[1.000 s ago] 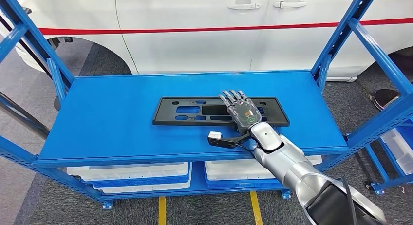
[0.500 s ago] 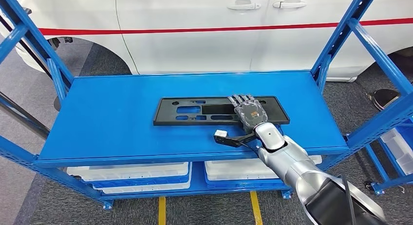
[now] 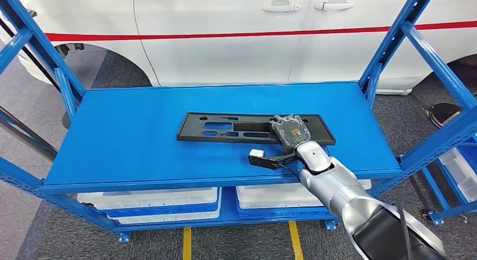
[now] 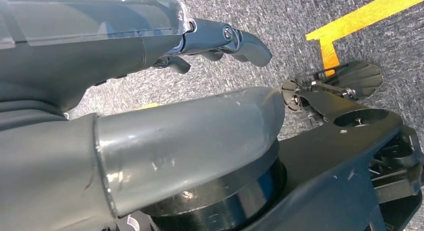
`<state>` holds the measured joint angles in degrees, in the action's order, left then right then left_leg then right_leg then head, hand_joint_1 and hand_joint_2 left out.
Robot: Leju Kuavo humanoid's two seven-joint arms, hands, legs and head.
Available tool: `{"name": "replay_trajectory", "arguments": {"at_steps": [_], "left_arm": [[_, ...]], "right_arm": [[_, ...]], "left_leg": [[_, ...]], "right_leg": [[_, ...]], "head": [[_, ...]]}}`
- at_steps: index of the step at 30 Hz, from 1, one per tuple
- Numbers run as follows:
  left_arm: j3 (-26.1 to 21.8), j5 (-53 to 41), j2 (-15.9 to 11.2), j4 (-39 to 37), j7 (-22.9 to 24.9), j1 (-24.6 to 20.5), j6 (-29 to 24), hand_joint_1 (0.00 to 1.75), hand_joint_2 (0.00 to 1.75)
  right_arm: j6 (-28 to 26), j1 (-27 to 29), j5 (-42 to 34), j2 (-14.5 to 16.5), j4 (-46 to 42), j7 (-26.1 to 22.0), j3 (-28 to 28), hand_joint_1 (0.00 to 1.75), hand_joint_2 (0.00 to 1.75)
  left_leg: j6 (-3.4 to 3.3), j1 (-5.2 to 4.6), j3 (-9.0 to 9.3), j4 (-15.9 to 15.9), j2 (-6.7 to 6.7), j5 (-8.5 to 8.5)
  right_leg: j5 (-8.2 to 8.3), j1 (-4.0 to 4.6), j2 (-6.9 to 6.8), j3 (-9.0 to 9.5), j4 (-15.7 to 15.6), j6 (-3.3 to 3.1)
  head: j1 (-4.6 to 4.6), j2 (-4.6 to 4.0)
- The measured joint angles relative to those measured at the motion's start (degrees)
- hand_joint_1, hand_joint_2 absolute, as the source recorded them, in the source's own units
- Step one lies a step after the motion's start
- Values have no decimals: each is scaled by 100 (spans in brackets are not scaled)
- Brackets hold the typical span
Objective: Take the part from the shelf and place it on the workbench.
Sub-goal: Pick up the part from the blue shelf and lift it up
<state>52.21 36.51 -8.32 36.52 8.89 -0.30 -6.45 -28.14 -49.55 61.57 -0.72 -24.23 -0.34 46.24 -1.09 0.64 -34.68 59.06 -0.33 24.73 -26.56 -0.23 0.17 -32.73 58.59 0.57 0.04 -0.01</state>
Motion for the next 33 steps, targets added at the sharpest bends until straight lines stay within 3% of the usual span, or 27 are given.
{"name": "replay_trajectory", "arguments": {"at_steps": [3,17,24,29,33], "left_arm": [[-11,10,-18,0,1,1,34,0,175],[-198,200,-27,-21,-124,21,233,0,175],[-374,198,201,-497,-377,-75,122,0,175],[-303,-22,-172,791,435,395,-791,0,175],[-155,43,-441,1406,504,595,-959,0,175]], "right_arm": [[45,1,-20,0,-12,-65,-28,175,175],[113,27,-165,0,-92,-329,-142,175,175],[-702,233,-262,-15,-400,-685,-302,175,175],[-1116,598,300,-197,-1340,-695,-697,175,175],[-1142,961,777,-310,-2277,-925,-1181,175,175]], "left_leg": [[0,0,5,0,0,0],[0,0,8,0,0,0],[0,0,3,0,11,0],[-11,-19,-10,13,9,14],[-49,-49,-18,22,-1,23]], "right_leg": [[0,0,0,5,0,0],[0,0,0,8,0,0],[2,-1,9,0,2,1],[-5,-25,7,-4,-9,16],[1,-60,3,-5,-15,52]], "head": [[0,-1],[0,-1],[0,0],[-1,0],[-1,1]]}}
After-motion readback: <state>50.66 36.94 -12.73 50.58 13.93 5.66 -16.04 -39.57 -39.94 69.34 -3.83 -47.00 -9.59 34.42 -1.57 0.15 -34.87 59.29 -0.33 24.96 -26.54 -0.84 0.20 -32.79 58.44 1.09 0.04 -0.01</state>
